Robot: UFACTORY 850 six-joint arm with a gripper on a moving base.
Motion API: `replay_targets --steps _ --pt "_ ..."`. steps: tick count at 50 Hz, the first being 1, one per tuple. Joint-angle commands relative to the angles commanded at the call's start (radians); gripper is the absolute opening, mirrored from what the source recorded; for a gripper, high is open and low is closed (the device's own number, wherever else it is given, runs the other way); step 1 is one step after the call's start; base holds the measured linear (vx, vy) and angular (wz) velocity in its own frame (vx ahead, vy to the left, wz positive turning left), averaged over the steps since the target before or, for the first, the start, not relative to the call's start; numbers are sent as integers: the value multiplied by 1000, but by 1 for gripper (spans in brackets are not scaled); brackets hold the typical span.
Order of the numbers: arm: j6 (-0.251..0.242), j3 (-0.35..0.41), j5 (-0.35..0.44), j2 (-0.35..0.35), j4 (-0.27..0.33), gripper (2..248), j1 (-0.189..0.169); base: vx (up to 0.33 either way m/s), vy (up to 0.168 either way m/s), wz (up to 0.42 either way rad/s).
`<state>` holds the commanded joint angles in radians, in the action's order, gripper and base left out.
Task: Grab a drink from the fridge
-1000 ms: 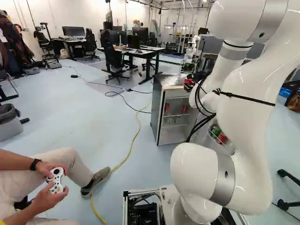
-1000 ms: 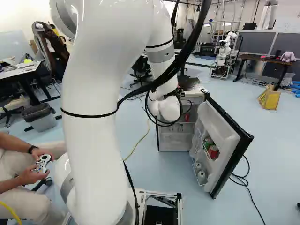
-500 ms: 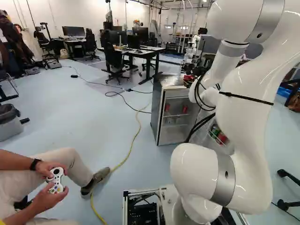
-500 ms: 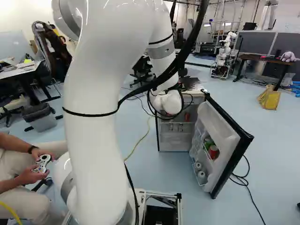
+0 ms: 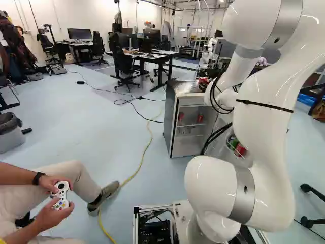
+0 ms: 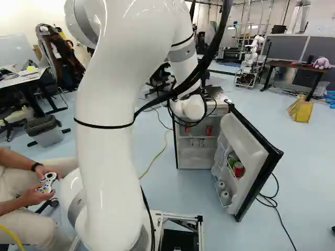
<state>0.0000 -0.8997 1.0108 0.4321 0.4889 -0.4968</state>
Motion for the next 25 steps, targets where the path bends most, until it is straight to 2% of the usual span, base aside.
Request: replay_targets --steps 25 --pt "0 -97 -69 74 0 90 21 0 0 0"
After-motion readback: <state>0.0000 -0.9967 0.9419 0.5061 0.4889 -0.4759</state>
